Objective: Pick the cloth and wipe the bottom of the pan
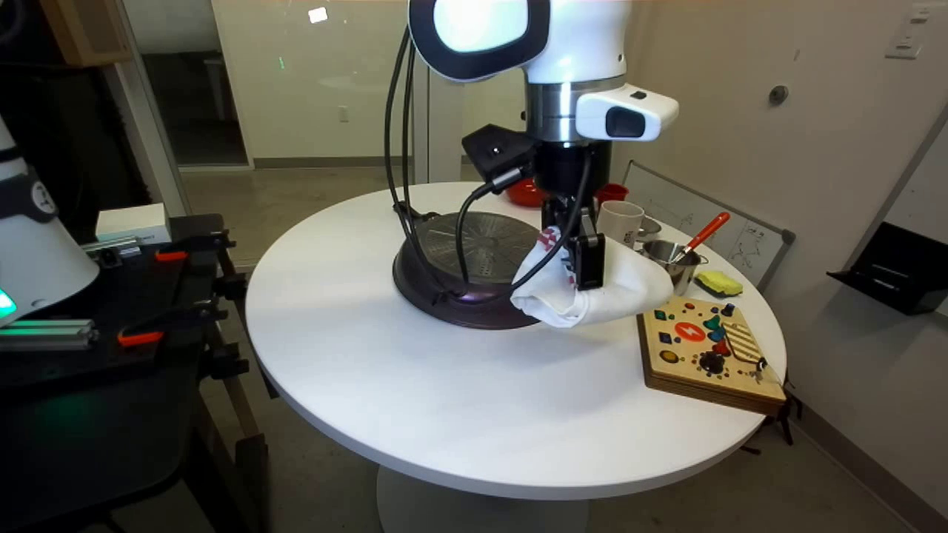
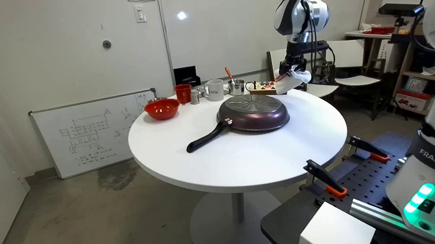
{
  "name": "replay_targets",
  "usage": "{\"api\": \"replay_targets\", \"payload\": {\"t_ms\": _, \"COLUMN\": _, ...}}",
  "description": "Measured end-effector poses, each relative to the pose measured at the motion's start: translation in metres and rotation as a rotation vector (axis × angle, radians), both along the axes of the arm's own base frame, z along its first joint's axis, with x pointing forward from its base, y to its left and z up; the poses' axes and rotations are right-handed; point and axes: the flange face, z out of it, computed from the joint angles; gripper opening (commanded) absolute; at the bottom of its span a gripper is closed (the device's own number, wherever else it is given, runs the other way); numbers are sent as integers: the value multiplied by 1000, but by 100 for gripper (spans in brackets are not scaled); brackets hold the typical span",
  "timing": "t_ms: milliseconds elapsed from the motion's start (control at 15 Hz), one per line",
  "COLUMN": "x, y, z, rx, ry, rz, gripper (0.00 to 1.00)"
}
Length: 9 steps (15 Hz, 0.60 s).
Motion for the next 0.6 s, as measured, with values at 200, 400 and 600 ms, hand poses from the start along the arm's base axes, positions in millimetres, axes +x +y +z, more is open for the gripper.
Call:
{"api": "replay_targets", "payload": {"t_ms": 200, "x": 2, "y": 2, "z": 12, "rx": 67, "ry": -4, "rz": -21, "gripper": 2}}
{"api": "replay_targets", "payload": {"t_ms": 400, "x": 5, "y": 15, "z": 19, "rx": 147, "ry": -36, "rz": 7, "gripper": 2}}
{"api": "replay_targets", "payload": {"t_ms": 600, "x": 11, "y": 37, "z": 32, "rx": 228, "ry": -58, "rz": 70, "gripper": 2}}
